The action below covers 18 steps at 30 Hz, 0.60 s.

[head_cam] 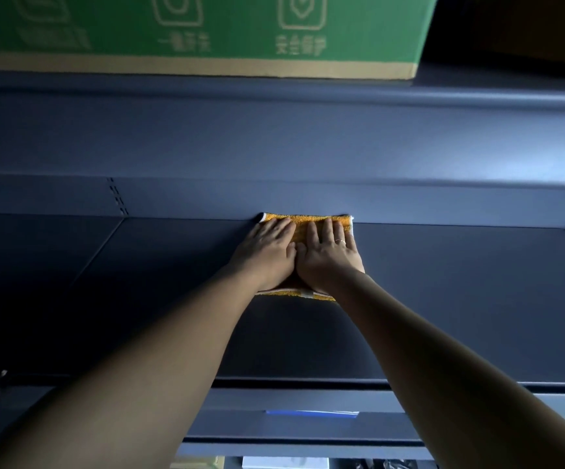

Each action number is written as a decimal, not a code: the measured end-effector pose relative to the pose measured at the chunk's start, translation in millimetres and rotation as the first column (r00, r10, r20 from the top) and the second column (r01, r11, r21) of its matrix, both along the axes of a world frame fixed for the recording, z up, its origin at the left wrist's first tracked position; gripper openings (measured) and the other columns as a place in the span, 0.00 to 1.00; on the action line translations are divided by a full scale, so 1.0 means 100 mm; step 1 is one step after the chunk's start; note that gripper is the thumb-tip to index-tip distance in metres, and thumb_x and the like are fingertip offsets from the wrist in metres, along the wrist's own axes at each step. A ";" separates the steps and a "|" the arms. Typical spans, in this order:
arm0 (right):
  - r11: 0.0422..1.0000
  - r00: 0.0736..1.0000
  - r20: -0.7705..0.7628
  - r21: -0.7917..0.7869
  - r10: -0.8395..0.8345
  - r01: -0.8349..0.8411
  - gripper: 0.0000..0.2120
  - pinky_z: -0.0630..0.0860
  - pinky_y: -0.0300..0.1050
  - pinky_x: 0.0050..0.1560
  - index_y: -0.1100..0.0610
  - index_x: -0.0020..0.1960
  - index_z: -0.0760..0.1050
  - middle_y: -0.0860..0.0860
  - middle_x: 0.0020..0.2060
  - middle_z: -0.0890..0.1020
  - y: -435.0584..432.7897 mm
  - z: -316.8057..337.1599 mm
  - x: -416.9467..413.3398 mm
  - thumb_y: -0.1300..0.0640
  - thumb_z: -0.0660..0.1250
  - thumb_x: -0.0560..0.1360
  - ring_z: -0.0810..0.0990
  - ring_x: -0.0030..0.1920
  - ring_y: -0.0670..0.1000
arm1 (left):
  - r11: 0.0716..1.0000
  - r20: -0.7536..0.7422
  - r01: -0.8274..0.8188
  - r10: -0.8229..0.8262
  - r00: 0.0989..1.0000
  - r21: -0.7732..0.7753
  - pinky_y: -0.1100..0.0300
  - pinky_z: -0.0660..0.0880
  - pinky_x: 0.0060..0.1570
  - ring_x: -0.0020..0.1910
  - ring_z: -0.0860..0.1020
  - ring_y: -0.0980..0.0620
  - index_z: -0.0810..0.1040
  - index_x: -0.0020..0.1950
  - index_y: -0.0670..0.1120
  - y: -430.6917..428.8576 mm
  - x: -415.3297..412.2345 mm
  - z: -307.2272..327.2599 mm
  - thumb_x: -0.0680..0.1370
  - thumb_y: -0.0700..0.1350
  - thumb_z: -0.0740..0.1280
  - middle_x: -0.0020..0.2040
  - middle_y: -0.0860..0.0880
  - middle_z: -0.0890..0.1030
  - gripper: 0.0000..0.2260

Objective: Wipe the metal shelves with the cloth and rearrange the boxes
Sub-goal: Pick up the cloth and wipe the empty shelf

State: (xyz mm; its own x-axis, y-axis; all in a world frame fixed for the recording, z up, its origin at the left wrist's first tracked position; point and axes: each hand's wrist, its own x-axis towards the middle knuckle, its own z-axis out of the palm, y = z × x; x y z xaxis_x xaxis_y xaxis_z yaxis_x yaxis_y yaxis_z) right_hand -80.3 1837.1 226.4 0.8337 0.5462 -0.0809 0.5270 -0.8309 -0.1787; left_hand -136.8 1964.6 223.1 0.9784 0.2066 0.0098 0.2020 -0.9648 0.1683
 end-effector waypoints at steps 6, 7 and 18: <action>0.999 0.999 -0.004 0.032 0.039 -0.039 0.32 0.37 0.56 0.80 0.53 0.83 0.43 0.57 0.82 0.43 0.18 -0.02 -0.14 0.41 0.42 0.84 0.40 0.82 0.56 | 0.999 -0.010 -0.042 0.042 0.999 0.010 0.52 0.41 0.80 0.82 0.43 0.52 0.46 0.83 0.48 0.15 -0.22 0.01 0.86 0.54 0.43 0.84 0.50 0.45 0.26; 0.998 0.999 -0.003 0.039 0.040 -0.040 0.32 0.37 0.55 0.80 0.53 0.83 0.44 0.56 0.82 0.43 0.17 -0.03 -0.16 0.41 0.43 0.84 0.40 0.82 0.56 | 0.999 -0.009 -0.044 0.044 0.999 0.014 0.52 0.41 0.80 0.82 0.43 0.51 0.45 0.83 0.48 0.14 -0.25 0.01 0.86 0.54 0.43 0.83 0.50 0.45 0.26; 0.998 0.998 0.030 0.039 0.056 -0.057 0.31 0.38 0.53 0.80 0.51 0.84 0.45 0.55 0.83 0.44 -0.09 -0.07 -0.66 0.41 0.43 0.84 0.41 0.82 0.54 | 0.999 -0.003 -0.040 0.040 0.999 0.023 0.51 0.40 0.80 0.82 0.43 0.49 0.44 0.83 0.46 -0.12 -0.80 0.03 0.86 0.54 0.44 0.83 0.48 0.44 0.27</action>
State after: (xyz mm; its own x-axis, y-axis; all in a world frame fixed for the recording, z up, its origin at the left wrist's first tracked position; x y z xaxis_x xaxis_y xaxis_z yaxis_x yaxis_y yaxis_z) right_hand -146.6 1827.9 219.5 0.8029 0.5951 -0.0342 0.5787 -0.7920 -0.1947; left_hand -217.2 1952.7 225.7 0.9693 0.2455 0.0121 0.2412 -0.9596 0.1451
